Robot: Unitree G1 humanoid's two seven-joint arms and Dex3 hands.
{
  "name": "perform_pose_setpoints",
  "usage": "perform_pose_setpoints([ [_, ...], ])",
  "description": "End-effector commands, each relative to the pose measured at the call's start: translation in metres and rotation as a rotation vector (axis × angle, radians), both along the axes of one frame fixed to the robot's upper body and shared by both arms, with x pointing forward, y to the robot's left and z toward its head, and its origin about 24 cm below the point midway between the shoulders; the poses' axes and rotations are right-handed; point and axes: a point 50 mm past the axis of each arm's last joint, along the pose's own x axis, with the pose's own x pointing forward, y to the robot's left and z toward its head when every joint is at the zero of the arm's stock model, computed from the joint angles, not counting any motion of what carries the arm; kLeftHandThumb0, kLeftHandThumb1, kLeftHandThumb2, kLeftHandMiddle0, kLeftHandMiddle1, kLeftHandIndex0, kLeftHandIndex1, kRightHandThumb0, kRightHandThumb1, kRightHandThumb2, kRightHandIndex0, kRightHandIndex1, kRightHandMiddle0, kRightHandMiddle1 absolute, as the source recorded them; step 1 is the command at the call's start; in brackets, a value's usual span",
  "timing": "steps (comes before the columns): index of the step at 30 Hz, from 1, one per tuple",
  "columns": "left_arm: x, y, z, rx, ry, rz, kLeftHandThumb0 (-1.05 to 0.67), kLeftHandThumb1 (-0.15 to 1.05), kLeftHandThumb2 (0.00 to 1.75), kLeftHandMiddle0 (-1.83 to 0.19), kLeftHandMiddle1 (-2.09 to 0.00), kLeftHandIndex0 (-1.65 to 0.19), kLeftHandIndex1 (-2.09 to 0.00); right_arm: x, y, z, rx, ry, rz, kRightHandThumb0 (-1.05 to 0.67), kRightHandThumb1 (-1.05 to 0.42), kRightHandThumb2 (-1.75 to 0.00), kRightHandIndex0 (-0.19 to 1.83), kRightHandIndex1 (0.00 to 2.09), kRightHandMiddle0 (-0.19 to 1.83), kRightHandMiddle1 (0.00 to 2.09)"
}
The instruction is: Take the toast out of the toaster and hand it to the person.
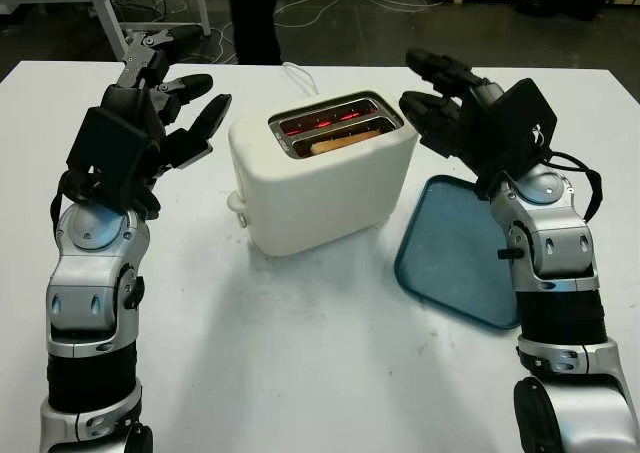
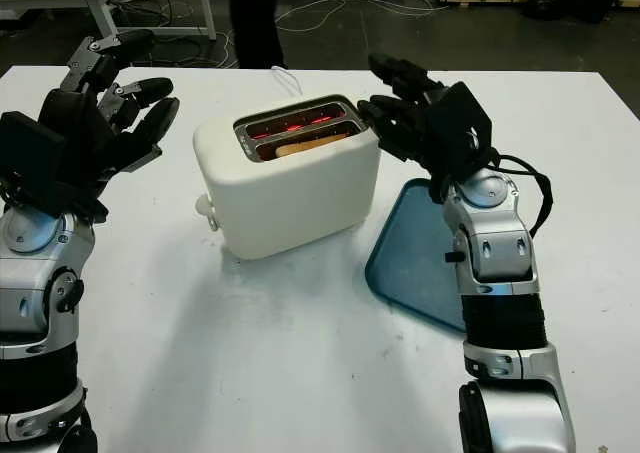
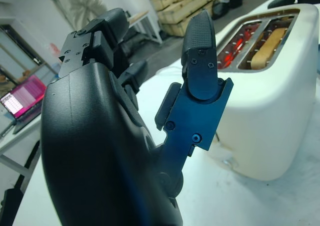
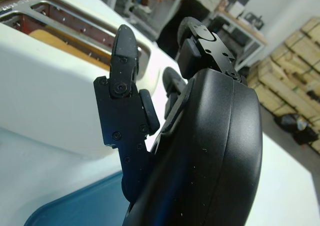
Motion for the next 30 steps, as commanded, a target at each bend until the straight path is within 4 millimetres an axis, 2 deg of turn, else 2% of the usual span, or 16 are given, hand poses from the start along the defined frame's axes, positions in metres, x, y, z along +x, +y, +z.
perform_pose_setpoints([
  [1,-0.001,0.002,-0.002,-0.005,0.006,-0.002,-0.54,0.78,0.34,0.0,-0.97,0.0,-0.85,-0.002,0.0,-0.002,0.033,0.005,0.007,-0.45,-0.92,-0.36,0.04,0.58,0.3,0.0],
  [11,0.0,0.0,-0.004,0.008,-0.001,0.003,-0.5,0.79,0.25,0.0,-1.0,-0.02,-0.86,-0.004,-0.001,0.005,-0.06,-0.005,-0.014,-0.44,-0.92,-0.4,0.06,0.59,0.33,0.02],
  [16,0.001,0.0,-0.003,0.022,-0.005,0.013,-0.49,0.8,0.22,0.0,-0.99,-0.02,-0.85,-0.002,0.001,0.003,-0.027,-0.004,0.002,-0.47,-0.92,-0.35,0.05,0.59,0.36,0.04],
  [30,0.003,-0.005,-0.001,-0.002,-0.009,-0.002,-0.43,0.83,0.2,0.0,-1.0,-0.04,-0.83,-0.005,0.0,0.009,-0.06,-0.013,-0.012,-0.44,-0.92,-0.39,0.01,0.64,0.35,0.02],
])
